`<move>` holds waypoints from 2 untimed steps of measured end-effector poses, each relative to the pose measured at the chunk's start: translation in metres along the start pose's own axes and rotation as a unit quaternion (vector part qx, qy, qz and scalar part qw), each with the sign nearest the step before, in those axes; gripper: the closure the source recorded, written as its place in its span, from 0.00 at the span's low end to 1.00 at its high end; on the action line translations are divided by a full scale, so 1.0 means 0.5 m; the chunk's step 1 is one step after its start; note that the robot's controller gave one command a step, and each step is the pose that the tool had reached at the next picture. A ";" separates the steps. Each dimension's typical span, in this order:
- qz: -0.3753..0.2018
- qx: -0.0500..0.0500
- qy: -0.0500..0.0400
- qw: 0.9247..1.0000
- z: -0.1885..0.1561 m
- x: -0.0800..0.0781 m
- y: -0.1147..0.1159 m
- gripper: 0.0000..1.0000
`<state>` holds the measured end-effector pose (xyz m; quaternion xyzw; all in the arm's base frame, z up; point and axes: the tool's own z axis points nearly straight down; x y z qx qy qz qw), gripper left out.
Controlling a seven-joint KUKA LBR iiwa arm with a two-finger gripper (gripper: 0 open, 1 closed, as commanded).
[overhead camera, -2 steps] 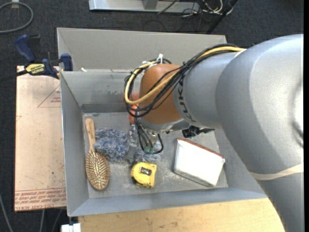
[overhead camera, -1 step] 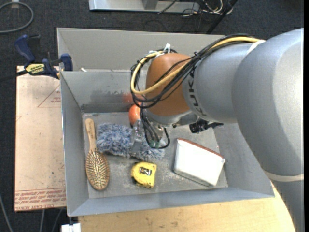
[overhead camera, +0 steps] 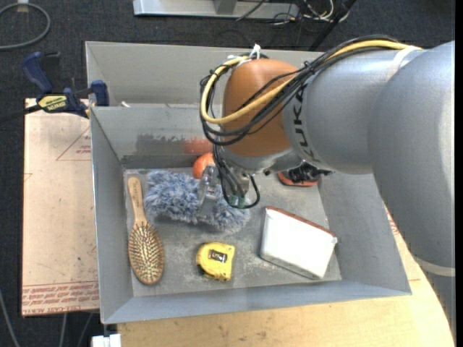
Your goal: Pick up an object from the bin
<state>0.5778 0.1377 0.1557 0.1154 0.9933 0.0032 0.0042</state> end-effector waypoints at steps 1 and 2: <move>0.007 0.001 0.003 1.000 -0.081 0.007 -0.006 1.00; -0.044 -0.001 -0.001 0.999 -0.184 -0.037 -0.005 1.00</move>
Offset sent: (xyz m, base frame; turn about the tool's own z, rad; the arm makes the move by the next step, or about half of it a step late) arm 0.0158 -0.0073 0.0923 -0.0874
